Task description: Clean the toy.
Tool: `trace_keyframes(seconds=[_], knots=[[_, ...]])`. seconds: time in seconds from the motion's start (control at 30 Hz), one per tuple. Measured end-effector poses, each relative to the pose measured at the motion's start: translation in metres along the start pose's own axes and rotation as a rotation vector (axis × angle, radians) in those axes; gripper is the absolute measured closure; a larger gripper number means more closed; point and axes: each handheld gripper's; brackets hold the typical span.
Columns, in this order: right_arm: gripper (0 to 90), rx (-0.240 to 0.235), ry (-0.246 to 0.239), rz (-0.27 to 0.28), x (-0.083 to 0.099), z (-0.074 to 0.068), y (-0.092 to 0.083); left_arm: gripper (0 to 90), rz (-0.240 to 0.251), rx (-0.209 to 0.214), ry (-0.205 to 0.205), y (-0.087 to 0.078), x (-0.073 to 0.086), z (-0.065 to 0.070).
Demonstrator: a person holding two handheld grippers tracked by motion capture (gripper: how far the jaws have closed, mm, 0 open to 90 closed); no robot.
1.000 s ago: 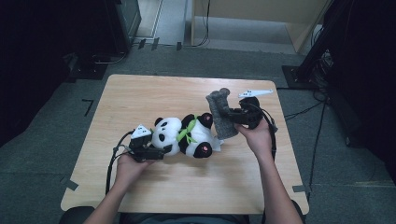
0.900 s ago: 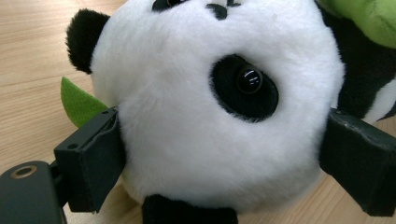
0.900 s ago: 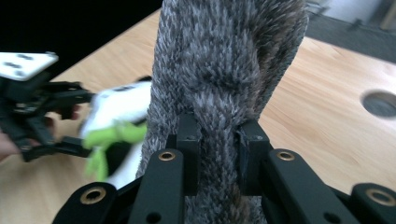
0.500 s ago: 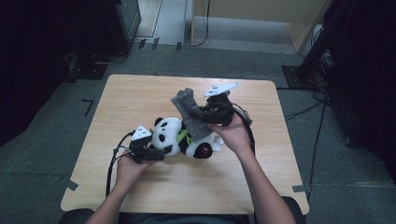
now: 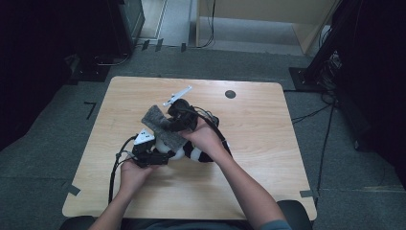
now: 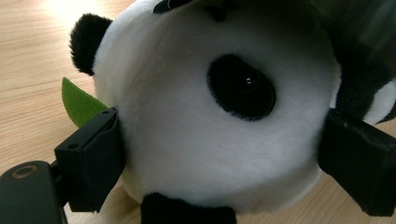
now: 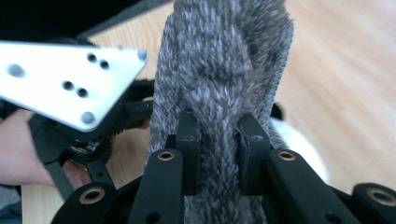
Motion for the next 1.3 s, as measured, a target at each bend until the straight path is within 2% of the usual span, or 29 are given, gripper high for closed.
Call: trace_keyframes(seconds=[0.13, 0.23, 0.33, 0.47, 0.7, 0.93, 1.03, 1.2, 1.3], knots=[[75.4, -0.022, -0.012, -0.075, 0.004, -0.002, 0.021, 8.0, 0.002, -0.008, 0.0, 0.0, 0.0, 0.0], [76.0, -0.018, -0.013, -0.064, 0.007, -0.001, 0.022, 9.5, 0.005, -0.007, -0.007, 0.0, 0.0, 0.0], [76.0, 0.019, -0.038, -0.065, 0.008, 0.0, 0.019, 10.6, 0.007, -0.009, -0.008, 0.0, 0.0, 0.0], [74.8, 0.045, -0.033, -0.061, 0.009, 0.007, 0.013, 11.1, 0.005, -0.009, -0.009, 0.0, 0.0, 0.0], [75.4, 0.094, 0.017, -0.071, 0.015, 0.026, 0.002, 11.2, -0.002, -0.01, -0.008, 0.0, 0.0, -0.001], [75.9, 0.148, 0.065, -0.087, 0.029, 0.047, -0.01, 11.3, 0.001, -0.01, -0.011, 0.0, 0.0, -0.001], [75.9, 0.15, 0.095, -0.068, 0.035, 0.056, -0.016, 11.3, 0.006, -0.009, -0.015, 0.001, 0.0, -0.001], [76.3, 0.161, 0.112, -0.049, 0.035, 0.058, -0.023, 11.2, 0.008, -0.003, -0.013, 0.0, 0.001, -0.002], [76.9, 0.141, 0.121, -0.029, 0.03, 0.052, -0.028, 10.9, 0.014, -0.003, -0.007, 0.0, 0.002, -0.001]])
Point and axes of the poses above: each handheld gripper's, and its own axes: y roughly forward along the jaws, x roughly out of its underside, z roughly to its right, and after that the axes turned 3 degrees about -y, right-handed
